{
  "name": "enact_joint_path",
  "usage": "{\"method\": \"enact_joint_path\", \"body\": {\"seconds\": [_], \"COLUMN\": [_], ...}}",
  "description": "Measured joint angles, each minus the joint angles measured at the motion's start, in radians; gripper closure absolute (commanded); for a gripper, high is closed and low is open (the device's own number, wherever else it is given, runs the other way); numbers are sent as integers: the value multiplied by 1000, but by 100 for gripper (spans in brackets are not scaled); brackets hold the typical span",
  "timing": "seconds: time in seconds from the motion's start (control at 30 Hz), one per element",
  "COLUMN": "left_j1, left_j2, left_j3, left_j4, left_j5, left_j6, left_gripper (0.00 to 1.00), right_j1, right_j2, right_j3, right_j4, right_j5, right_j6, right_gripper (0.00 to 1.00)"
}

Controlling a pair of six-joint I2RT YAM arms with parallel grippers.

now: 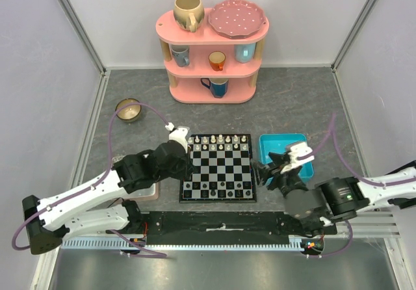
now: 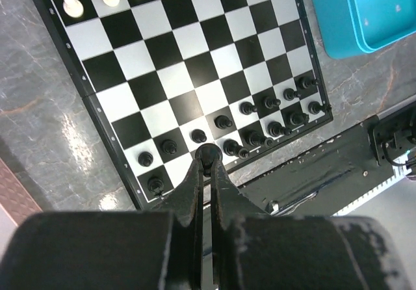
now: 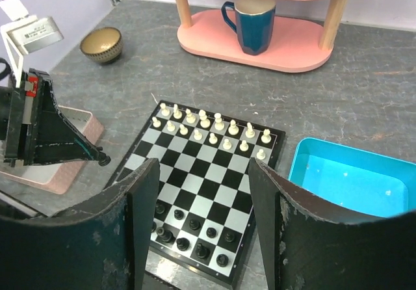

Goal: Set up the chess pieces on the board

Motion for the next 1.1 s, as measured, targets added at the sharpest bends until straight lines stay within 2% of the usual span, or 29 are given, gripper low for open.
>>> {"method": "enact_joint_path", "body": {"seconds": [0.13, 0.27, 0.37, 0.5, 0.6, 0.83, 1.1], "left_j1": [-99, -171, -182, -185, -185, -185, -185], "left_j2": [55, 94, 90, 78, 69, 39, 77], "left_j3": [8, 14, 14, 15, 15, -2, -33], "left_j4": [-13, -26, -29, -29, -28, -20, -20], "left_j5": [-98, -171, -209, -237, -245, -249, -253], "left_j6": [-63, -122, -151, -166, -167, -167, -177], "left_gripper": [98, 98, 98, 98, 98, 98, 98], "right_j1": [-53, -246, -451, -687, -815, -892, -936], "right_j2": [140, 261, 221, 74, 48, 171, 148], "right_j3": [8, 5, -23, -61, -61, -153, -196], "right_j4": [-56, -93, -104, -108, -101, -59, -21], "right_j5": [-39, -175, -264, -383, -492, -678, -721], "right_j6": [60, 70, 60, 27, 4, -11, -6], "right_gripper": [33, 30, 29, 28, 28, 27, 26]}}
